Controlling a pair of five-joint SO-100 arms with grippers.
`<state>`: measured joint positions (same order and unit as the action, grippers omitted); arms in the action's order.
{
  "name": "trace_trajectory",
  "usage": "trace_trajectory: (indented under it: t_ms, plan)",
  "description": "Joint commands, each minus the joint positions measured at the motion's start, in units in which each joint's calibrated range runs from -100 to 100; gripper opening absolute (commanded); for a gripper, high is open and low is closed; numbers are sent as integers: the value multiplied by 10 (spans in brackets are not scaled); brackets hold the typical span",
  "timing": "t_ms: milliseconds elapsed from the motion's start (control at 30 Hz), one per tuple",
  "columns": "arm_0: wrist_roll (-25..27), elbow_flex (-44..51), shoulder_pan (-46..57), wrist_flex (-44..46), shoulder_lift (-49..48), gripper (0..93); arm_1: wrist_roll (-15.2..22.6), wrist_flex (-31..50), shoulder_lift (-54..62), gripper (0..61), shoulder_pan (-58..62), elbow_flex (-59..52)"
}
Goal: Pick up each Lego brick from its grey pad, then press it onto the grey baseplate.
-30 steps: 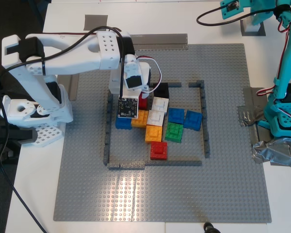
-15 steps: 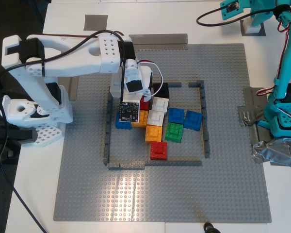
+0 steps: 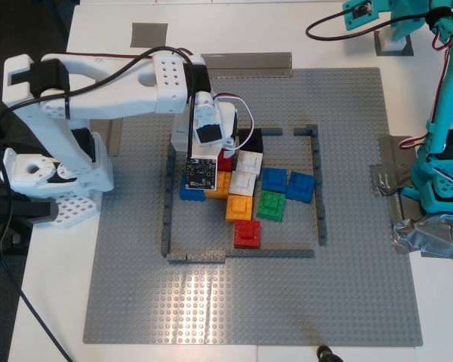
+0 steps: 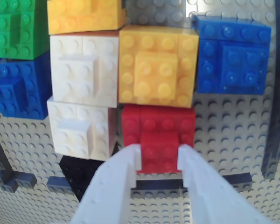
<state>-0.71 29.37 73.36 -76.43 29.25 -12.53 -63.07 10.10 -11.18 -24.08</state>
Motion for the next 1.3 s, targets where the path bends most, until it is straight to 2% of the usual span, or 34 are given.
trace_trajectory:
  t_ms: [0, 200, 500, 533, 567, 600, 733, 933, 1067, 1133, 1200, 1267]
  plan:
    - [4, 11, 4, -5, -12, 0, 5, 7, 21, 1, 14, 6]
    - [1, 16, 5, -11, -31, 0, 9, 0, 21, 1, 18, 8]
    - [-9, 76, -19, -162, -128, 0, 19, 12, 17, 6, 15, 2]
    - [-9, 83, -22, -181, -136, 0, 21, 14, 17, 20, 14, 1]
    - [-9, 93, -26, -201, -145, 0, 21, 14, 17, 85, 14, -1]
    - [-9, 100, -29, -218, -151, 0, 21, 14, 17, 113, 13, -1]
    - [-9, 125, -38, -236, -177, 0, 24, 10, 15, 182, 10, -1]
    - [-4, 103, -50, -236, -254, 0, 25, -4, 20, 182, 8, 4]
    - [-4, 34, -90, -236, -313, 0, 26, -31, 33, 179, 0, 25]
    - [-7, -8, -119, -236, -347, 0, 27, -46, 45, 143, -7, 41]
    - [-8, -54, -154, -236, -388, 0, 31, -67, 55, 67, -15, 60]
    - [-9, -99, -187, -236, -432, 0, 31, -89, 61, 48, -19, 81]
